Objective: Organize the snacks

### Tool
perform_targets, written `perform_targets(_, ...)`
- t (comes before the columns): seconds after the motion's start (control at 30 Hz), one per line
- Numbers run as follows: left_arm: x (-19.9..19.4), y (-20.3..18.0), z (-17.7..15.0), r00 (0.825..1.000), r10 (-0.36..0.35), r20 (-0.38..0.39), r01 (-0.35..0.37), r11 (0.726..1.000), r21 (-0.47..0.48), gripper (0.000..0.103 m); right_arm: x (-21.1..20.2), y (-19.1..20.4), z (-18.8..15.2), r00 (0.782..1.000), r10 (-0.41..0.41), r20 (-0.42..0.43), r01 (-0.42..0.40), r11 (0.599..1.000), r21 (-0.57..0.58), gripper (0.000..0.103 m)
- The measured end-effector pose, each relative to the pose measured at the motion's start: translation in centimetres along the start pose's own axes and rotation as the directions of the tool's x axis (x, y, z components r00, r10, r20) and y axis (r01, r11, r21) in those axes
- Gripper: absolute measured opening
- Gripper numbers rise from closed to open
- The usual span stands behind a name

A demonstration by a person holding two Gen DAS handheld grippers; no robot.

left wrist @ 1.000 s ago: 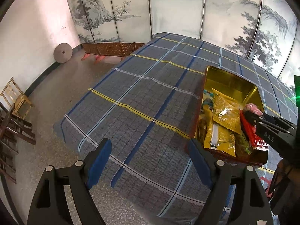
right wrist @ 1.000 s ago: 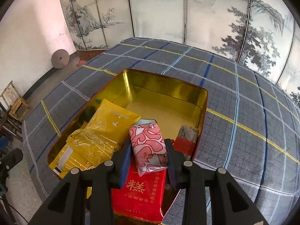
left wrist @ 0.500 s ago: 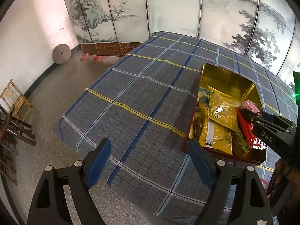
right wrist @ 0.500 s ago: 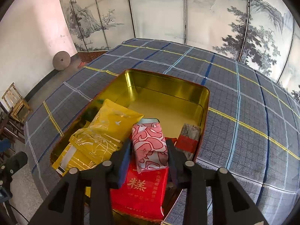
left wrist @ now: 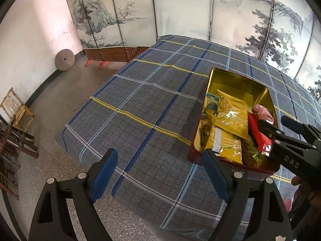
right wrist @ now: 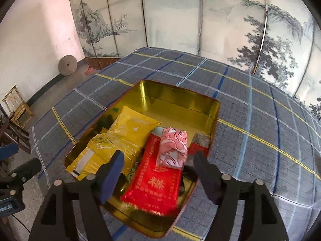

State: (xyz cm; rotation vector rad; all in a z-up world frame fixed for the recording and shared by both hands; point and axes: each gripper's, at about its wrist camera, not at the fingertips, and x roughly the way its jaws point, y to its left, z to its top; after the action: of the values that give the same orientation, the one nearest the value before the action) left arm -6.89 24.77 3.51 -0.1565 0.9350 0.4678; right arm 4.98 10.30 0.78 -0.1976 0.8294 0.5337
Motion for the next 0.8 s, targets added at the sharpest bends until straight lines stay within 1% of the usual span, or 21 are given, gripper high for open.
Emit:
perform_targets(0.07,-0.2,-0.3,0.0,1.000,-0.005,0.001,0.005,1.000,0.003,0.084,-0.8,-0.3,-0.4,1.000,-0.017,0.013,0.017,1.000,0.009,0.084)
perform_targets(0.23,-0.4,-1.4,-0.1,1.000,-0.009,0.005,0.009,1.000,0.029,0.084,-2.3,-1.0,-1.5,1.000,-0.028,0.015,0.027,1.000,0.013,0.086)
perform_targets(0.43,-0.5,-2.3,-0.1,1.000,-0.020,0.002,0.020,0.999,0.035,0.085,-3.6,-1.6,-2.6,0.999,-0.039,0.024,0.039,0.999,0.006,0.087)
perform_targets(0.8,-0.6,-3.5,-0.3,1.000,-0.015,-0.004,0.015,0.998,0.056,0.085,-3.9,-1.9,-3.8,0.999,-0.047,0.002,0.047,0.999,0.005,0.087)
